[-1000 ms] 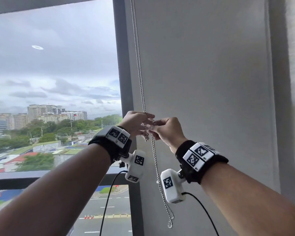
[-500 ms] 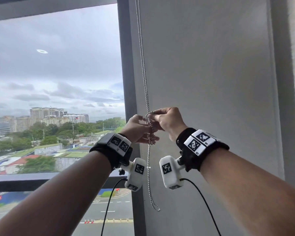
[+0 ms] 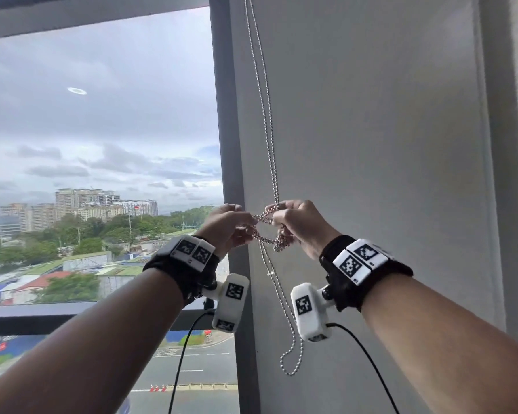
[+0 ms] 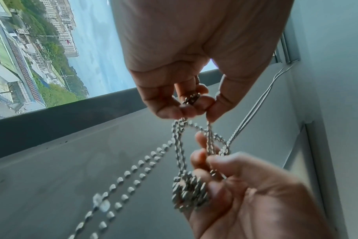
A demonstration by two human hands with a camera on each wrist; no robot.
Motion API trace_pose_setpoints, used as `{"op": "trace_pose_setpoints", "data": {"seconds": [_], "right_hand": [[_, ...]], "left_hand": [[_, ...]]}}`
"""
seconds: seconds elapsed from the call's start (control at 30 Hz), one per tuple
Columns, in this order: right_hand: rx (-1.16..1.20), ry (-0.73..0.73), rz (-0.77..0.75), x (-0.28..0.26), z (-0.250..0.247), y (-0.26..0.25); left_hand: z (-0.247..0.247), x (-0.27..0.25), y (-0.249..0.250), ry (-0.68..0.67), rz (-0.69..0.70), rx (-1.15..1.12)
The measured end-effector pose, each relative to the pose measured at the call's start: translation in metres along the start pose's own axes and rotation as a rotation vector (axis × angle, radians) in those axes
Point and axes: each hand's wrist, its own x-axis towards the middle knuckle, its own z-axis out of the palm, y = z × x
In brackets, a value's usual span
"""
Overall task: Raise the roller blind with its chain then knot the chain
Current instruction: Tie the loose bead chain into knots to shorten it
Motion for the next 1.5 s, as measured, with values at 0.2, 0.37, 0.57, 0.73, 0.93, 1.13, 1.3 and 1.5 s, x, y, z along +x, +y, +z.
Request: {"op": "trace_pose_setpoints", "data": {"seconds": [0.2, 0.37, 0.57, 0.73, 0.93, 1.13, 1.3, 1.5], "right_hand": [[-0.322, 0.133, -0.089, 0.002, 0.002, 0.017], [-0.346, 0.185, -0.094, 0.005, 0.000, 0.020], [-0.222, 0.165, -0.025, 0.004, -0.003, 0.023], [-0.091, 0.099, -0.006, -0.001, -0.001, 0.026], [-0.020, 0.101, 0.000, -0.008, 0.007, 0.030], [-0.133, 0.114, 0.003, -0.009, -0.005, 0.031], [-0.201, 0.088, -0.041, -0.007, -0.008, 0.031], [-0.296, 0.151, -0.043, 0.002, -0.016, 0.039]], "left_hand": [[-0.019, -0.006, 0.000, -0.001, 0.036, -0.078], [-0.033, -0.012, 0.004, 0.048, 0.036, 0.289], [-0.045, -0.011, -0.011, 0.108, -0.070, 0.477], [-0.026, -0.021, -0.022, -0.068, -0.207, 0.012], [0.004, -0.027, -0.036, -0.242, -0.246, 0.023], [-0.002, -0.025, -0.053, -0.389, -0.323, 0.502], [-0.005, -0.028, -0.060, -0.433, -0.418, 0.791], [-0.010, -0.033, -0.070, -0.448, -0.564, 1.031]]}}
